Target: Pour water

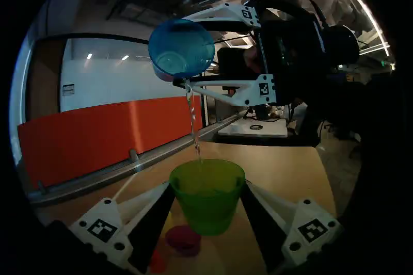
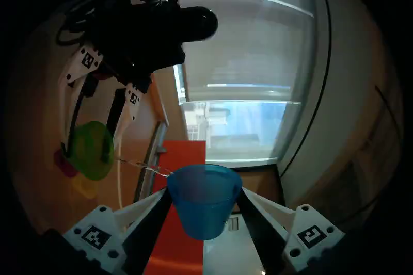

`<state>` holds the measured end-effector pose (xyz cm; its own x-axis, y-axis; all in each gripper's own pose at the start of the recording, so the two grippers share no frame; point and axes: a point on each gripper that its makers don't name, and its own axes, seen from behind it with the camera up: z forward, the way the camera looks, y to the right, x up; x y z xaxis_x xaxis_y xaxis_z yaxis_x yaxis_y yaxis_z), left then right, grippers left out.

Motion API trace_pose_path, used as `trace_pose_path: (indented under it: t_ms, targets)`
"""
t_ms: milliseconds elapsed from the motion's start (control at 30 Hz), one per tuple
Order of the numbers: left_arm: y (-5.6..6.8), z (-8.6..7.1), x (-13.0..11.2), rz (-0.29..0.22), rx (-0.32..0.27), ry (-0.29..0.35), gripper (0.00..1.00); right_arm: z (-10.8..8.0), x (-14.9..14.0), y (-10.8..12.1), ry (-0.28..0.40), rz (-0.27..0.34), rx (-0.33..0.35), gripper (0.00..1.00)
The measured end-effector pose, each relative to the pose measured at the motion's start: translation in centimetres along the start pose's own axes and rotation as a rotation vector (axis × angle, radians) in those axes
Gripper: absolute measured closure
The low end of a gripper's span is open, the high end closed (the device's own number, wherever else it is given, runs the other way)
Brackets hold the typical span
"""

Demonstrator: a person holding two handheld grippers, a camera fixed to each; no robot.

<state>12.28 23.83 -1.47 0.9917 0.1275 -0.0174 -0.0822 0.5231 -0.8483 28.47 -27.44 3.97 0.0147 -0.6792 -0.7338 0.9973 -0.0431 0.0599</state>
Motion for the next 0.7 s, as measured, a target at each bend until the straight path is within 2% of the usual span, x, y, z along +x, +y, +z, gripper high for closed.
trace_pose_path:
  t_ms: [700]
  targets:
    - [-0.17, -0.09, 0.29, -0.013, 0.003, 0.015, 0.15, 0.31, 0.31, 0.54, -0.004, -0.112, -0.017, 0.11]
